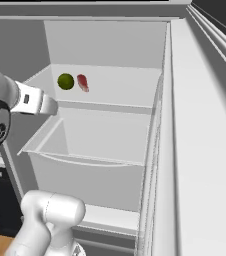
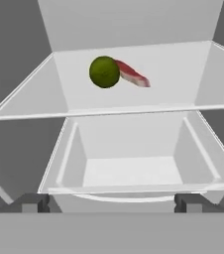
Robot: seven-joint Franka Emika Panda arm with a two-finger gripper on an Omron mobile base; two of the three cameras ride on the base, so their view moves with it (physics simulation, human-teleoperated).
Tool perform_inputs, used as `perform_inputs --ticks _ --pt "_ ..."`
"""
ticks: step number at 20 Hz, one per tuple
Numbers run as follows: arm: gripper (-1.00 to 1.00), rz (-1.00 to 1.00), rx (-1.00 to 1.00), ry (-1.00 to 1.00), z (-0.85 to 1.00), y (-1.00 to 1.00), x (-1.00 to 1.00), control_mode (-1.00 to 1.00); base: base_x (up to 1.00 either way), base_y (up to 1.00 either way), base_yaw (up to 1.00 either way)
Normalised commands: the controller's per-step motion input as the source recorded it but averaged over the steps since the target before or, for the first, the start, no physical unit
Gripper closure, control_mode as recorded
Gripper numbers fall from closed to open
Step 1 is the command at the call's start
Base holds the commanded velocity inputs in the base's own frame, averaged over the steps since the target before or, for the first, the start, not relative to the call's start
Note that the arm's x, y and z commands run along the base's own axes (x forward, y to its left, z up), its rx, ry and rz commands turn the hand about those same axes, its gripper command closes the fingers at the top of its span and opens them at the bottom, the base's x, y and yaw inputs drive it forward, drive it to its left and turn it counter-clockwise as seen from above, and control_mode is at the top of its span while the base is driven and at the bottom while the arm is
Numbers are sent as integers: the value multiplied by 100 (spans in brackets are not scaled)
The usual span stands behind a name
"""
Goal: Place one lime and one steak in each tupperware on the nearby counter, to pack two identical lunches.
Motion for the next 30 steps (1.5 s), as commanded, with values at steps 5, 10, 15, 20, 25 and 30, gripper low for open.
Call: perform_inputs --ticks 5,10,15,20,25,30 --pt "-100 0 0 13 0 28 66 -100 0 0 0" --pt "-100 0 0 4 0 9 60 -100 0 0 0" --pt "-100 0 0 0 -2 0 55 -100 0 0 0" --pt "-100 0 0 -1 -21 0 44 -100 0 0 0" --pt "-100 0 0 0 -11 0 57 -100 0 0 0" --pt "-100 0 0 0 -2 0 57 -100 0 0 0"
